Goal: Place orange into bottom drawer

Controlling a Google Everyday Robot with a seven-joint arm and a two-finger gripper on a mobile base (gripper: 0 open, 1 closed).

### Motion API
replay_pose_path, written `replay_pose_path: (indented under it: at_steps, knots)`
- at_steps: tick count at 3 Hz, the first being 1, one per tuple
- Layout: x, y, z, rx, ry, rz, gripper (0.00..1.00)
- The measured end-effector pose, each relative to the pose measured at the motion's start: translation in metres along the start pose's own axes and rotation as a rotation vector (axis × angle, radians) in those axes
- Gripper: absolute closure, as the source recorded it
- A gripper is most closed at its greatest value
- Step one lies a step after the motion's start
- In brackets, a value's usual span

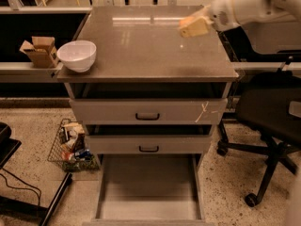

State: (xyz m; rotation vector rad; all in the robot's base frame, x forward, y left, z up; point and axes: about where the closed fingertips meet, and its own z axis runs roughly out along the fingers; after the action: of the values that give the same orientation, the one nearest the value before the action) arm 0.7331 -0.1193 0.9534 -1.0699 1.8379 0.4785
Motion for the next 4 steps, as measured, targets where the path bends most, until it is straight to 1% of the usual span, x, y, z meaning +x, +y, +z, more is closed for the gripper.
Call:
replay_pose_path:
  at_steps: [1,2,3,4]
  knots:
    - [0.041,0.035,-0.054,0.012,0.090,0.016,1.00]
    - [0.107,0.080,-0.076,-0.050,0.188,0.059,1.00]
    - [0.168,0.118,-0.086,-0.106,0.233,0.096,1.00]
    - [0.216,0.140,-0.078,-0.123,0.180,0.110,1.00]
